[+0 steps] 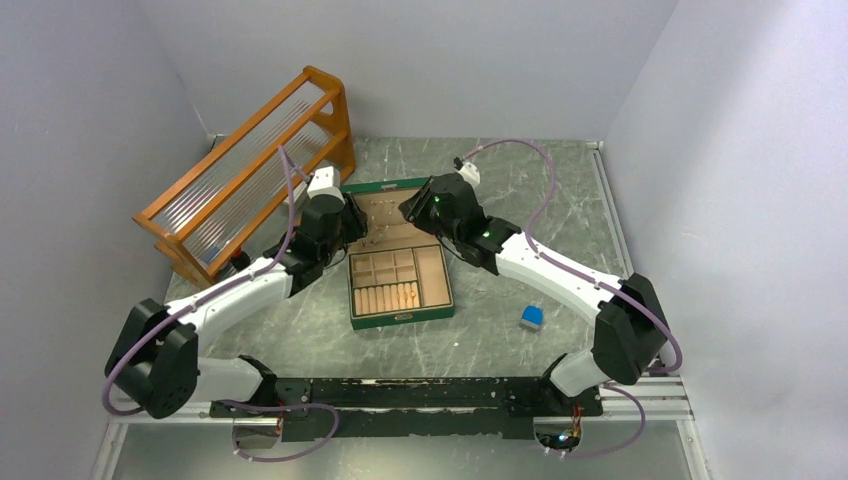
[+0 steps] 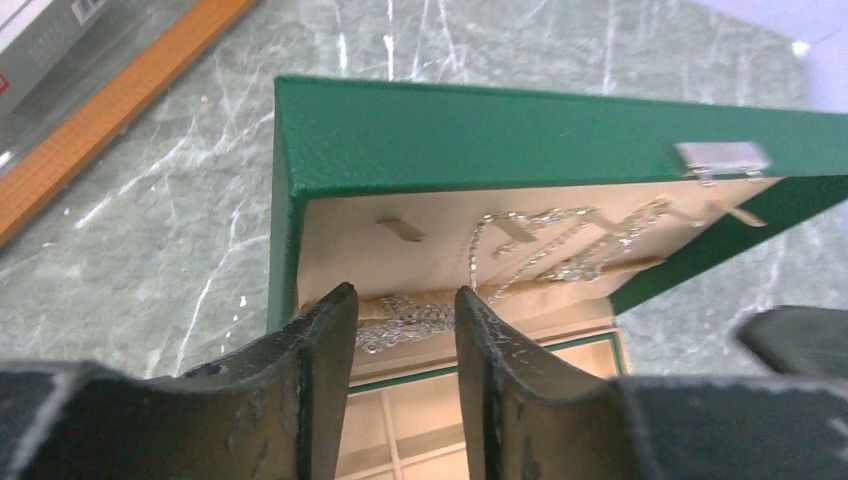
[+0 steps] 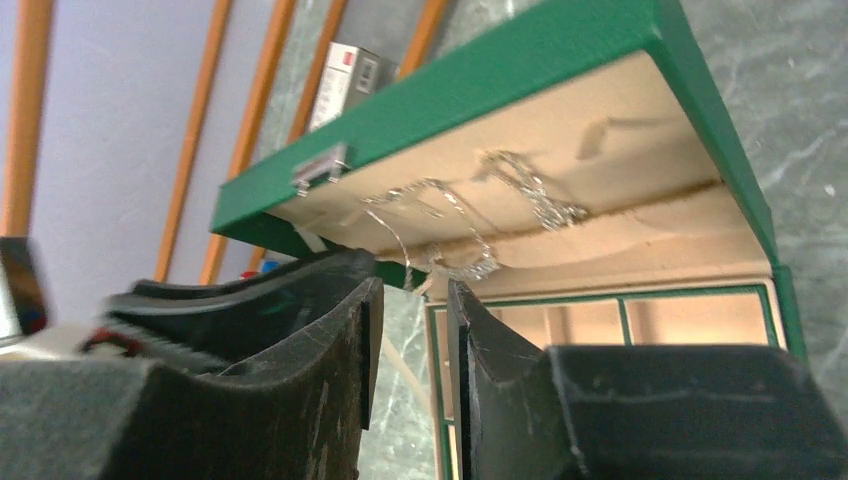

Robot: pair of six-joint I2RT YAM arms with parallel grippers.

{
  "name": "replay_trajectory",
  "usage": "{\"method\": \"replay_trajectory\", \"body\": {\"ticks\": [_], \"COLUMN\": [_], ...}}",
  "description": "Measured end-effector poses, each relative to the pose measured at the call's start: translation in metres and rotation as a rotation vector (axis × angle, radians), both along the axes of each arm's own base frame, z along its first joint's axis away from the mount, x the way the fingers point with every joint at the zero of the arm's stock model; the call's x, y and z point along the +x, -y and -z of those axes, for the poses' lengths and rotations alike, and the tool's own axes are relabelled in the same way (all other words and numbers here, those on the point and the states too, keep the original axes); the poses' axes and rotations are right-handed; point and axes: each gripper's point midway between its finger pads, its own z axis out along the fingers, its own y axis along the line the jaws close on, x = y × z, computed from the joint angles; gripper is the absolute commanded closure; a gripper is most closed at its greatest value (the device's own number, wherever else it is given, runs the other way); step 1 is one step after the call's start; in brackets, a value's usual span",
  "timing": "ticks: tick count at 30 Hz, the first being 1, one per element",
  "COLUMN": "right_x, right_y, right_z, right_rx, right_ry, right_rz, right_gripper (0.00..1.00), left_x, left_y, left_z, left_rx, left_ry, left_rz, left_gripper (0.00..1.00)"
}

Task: Organize the mixed jewelry

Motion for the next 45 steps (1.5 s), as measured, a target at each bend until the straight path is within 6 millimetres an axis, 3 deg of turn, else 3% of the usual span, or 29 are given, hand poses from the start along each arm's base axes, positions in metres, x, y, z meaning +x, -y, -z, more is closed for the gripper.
{"method": "replay_trajectory", "body": {"ticks": [5,8,13,19,27,35,45], "right_x": [-0.007,-0.009,-0.012,-0.007,0.004,0.012,0.021], "right_y": [0.006,0.006,-0.002,-0.004,-0.007,-0.015,-0.020], "right_z": [0.024,0.033,0.054,0.083,0.103,0.115,0.103], "right_rx": [0.000,0.015,0.036,0.053,0.082,0.100,0.160], "right_ry": [-0.069,-0.101,-0.160,-0.231,-0.282,-0.315,-0.318], "right_rz": [0.036,0.062,0.113,0.201,0.291,0.325,0.374], "right_gripper": [0.66,0.63,0.56,0.57,0.55,0.54,0.65], "left_x": [-0.006,-0.011,-0.021,-0.032,-0.038,-0.037,-0.037], "left_y": [0.003,0.002,-0.001,-0.002,0.001,0.005,0.005], "left_z": [-0.027,-0.033,-0.020,-0.010,0.004,0.011,0.015], "left_rx": [-0.064,-0.089,-0.096,-0.113,-0.126,-0.125,-0.120], "left_ry": [0.051,0.063,0.036,0.013,-0.024,-0.042,-0.051], "left_rz": [0.025,0.028,0.037,0.051,0.067,0.081,0.080], "left_gripper": [0.37,0.33,0.29,0.29,0.27,0.27,0.28]}}
